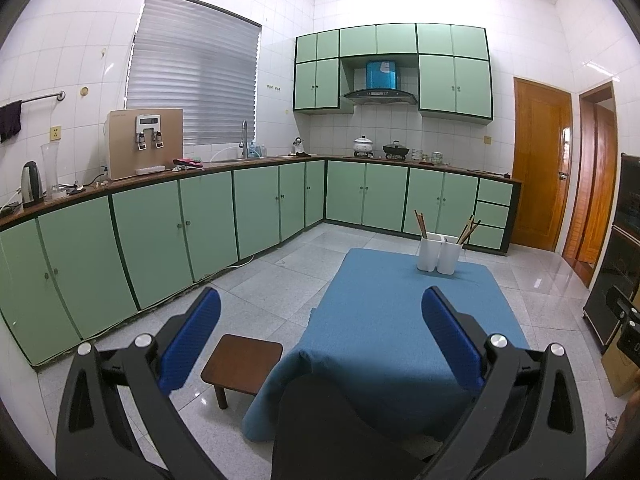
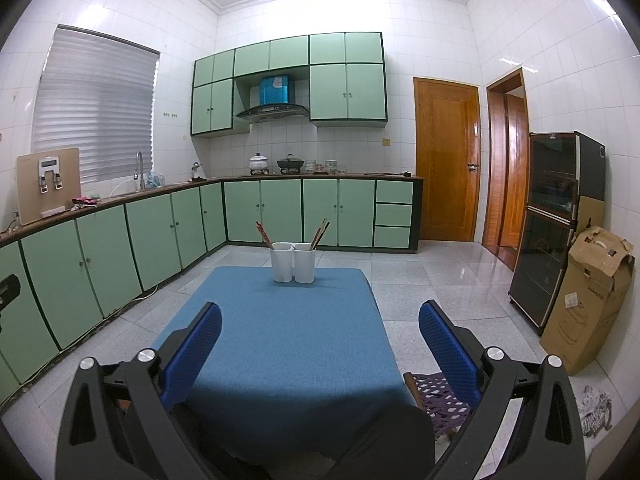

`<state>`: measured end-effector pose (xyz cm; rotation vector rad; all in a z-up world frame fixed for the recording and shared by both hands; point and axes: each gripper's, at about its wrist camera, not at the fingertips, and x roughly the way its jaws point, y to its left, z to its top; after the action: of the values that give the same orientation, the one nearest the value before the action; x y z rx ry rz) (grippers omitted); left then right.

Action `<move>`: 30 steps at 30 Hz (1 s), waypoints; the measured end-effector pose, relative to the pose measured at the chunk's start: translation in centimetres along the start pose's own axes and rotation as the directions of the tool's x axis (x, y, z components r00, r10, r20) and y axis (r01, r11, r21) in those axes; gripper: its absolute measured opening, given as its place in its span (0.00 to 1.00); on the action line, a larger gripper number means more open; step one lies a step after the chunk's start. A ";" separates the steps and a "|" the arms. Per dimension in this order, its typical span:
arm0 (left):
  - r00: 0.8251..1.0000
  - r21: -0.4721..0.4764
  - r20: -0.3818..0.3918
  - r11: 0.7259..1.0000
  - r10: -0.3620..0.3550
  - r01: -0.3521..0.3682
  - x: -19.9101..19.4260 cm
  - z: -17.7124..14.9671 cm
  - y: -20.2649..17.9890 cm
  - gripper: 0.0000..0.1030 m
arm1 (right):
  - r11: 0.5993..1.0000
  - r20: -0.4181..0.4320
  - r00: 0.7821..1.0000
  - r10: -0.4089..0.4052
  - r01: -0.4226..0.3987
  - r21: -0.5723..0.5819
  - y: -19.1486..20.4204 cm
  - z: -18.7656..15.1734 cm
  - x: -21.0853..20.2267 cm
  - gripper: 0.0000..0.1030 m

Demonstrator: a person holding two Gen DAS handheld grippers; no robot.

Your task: Organize utensils

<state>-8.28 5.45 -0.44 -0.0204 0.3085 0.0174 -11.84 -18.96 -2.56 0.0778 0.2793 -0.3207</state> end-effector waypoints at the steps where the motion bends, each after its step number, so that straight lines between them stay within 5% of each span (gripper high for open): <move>1: 1.000 0.000 -0.001 1.000 0.000 0.000 0.0 0.0 0.0 0.95 | 1.000 -0.001 1.000 0.001 -0.001 0.000 -0.1 0.0 0.0 0.94; 30: 1.000 -0.002 -0.001 1.000 0.000 0.000 0.0 0.0 0.1 0.95 | 1.000 -0.001 1.000 0.000 0.000 0.000 -0.2 0.0 -0.1 0.94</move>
<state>-8.25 5.50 -0.46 -0.0225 0.3090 0.0182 -11.95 -19.12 -2.52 0.0777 0.2804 -0.3201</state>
